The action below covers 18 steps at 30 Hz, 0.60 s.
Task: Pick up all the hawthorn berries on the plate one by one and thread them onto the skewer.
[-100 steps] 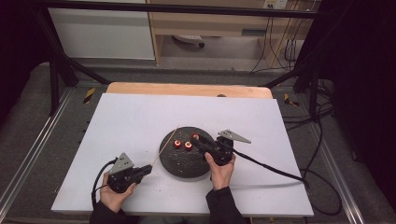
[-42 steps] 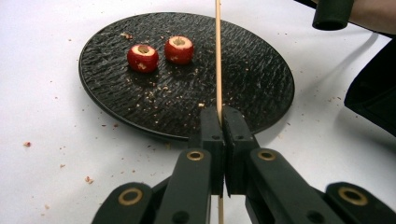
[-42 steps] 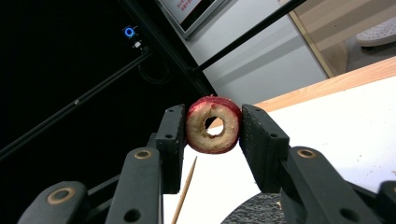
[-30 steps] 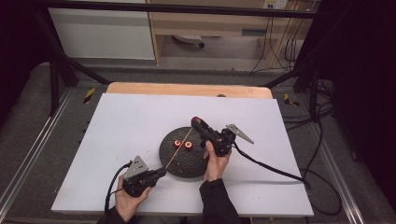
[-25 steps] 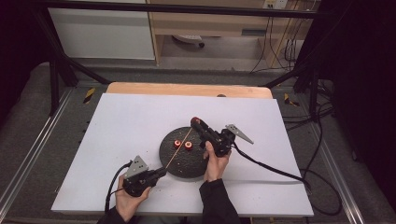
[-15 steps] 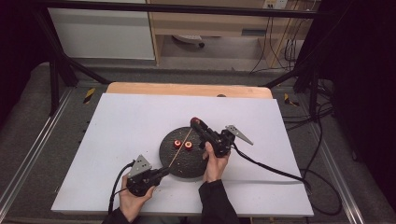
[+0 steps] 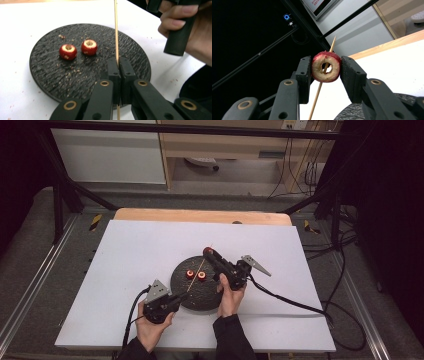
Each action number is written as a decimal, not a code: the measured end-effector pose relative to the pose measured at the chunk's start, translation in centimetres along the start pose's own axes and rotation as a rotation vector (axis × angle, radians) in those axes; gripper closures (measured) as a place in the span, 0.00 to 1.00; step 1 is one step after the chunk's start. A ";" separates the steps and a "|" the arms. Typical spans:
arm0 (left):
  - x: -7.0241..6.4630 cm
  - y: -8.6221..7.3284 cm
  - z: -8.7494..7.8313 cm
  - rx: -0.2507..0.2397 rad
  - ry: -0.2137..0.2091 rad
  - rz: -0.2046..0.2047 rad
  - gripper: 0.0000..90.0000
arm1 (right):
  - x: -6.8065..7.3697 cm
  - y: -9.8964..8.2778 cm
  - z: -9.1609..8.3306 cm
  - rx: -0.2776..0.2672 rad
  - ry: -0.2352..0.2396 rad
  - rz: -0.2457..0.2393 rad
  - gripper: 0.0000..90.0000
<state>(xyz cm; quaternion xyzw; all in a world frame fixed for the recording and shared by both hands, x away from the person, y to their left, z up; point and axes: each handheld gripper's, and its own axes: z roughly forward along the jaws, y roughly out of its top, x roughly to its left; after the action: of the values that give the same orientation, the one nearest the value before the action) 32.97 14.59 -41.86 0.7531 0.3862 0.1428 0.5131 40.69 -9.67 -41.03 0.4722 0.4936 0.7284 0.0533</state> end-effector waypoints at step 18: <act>0.1 2.9 1.8 -0.015 -0.022 0.001 0.98 | 0.5 -0.2 -0.7 0.033 0.010 -0.018 0.69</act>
<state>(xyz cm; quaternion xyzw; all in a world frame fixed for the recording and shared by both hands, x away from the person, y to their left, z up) 35.42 12.94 -40.06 0.7509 0.3789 0.1378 0.5230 39.87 -9.77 -40.88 0.4650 0.5101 0.7218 0.0498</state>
